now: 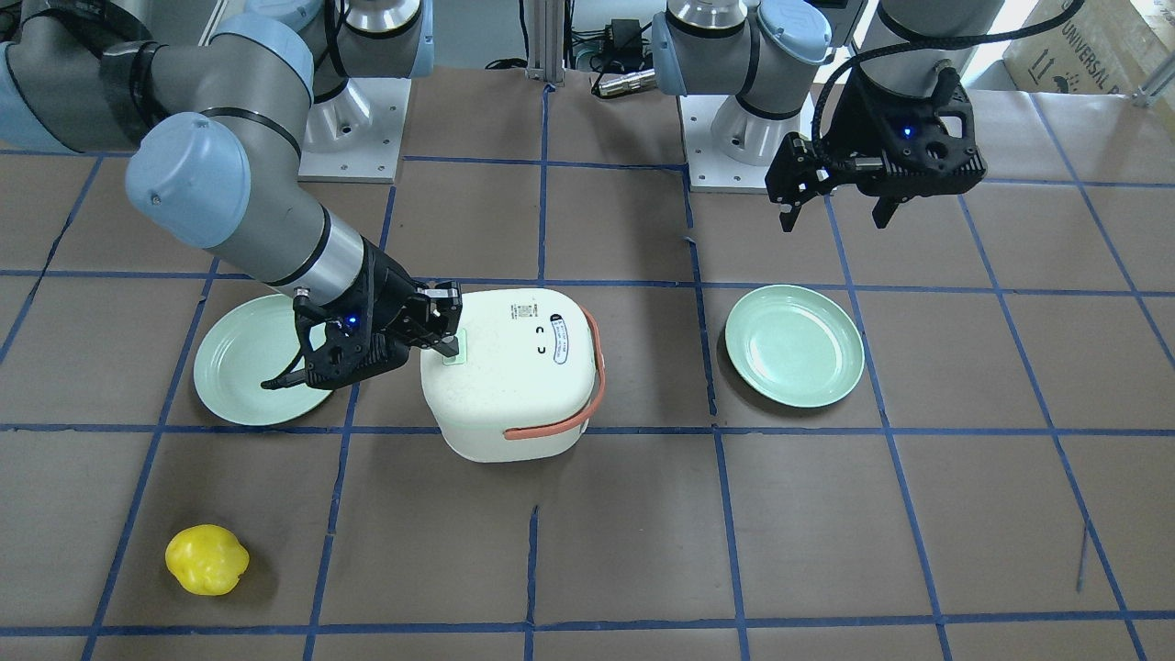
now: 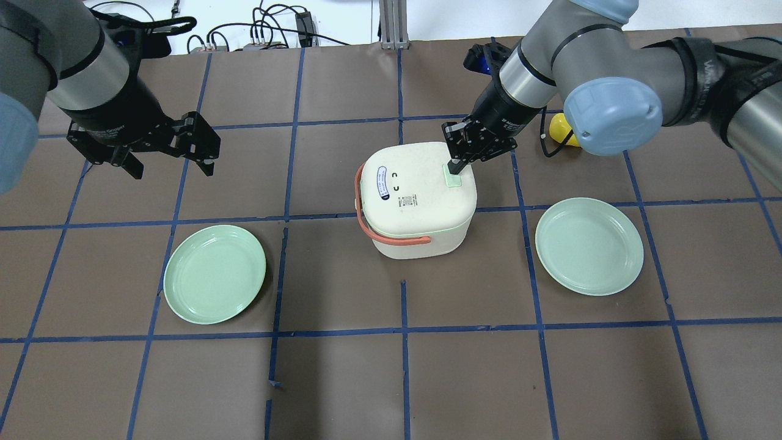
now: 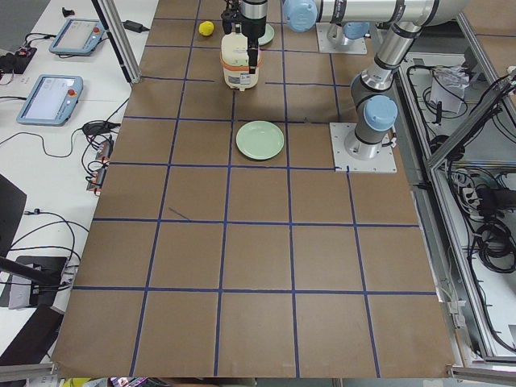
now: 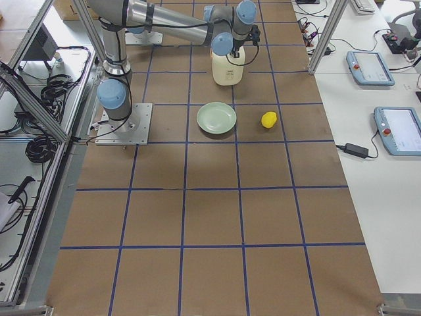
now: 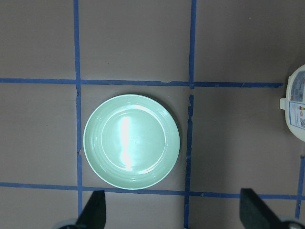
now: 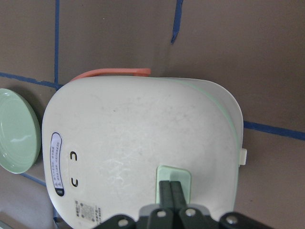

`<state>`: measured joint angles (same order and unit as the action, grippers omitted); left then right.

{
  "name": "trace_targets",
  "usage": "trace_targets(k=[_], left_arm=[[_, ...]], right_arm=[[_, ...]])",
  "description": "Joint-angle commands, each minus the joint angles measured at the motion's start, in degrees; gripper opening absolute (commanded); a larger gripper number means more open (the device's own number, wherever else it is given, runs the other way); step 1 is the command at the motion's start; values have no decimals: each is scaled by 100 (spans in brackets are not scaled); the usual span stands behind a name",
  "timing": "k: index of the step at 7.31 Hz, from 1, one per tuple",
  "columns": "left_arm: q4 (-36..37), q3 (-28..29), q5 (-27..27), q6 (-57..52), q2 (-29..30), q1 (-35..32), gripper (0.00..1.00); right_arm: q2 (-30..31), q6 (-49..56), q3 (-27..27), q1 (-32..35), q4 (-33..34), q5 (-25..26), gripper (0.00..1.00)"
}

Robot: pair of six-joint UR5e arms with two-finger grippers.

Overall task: Press rice cooker button
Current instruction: 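Lift the right gripper away as the rice cooker lid springs open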

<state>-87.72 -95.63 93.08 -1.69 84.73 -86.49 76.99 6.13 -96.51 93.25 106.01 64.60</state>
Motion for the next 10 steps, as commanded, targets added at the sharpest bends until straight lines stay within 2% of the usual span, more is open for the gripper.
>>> trace_targets(k=[1,5,6,8,10], left_arm=[[-8,0,0,2,0,0,100],[-8,0,0,-6,0,0,100],[1,0,0,2,0,0,100],[-8,0,0,2,0,0,100],[1,-9,0,2,0,0,100]], right_arm=[[35,2,-174,0,209,0,7],[44,-7,-114,0,201,-18,9],[105,-94,-44,9,132,17,36],[473,-86,123,26,-43,105,99],[711,-86,333,26,-159,822,100]])
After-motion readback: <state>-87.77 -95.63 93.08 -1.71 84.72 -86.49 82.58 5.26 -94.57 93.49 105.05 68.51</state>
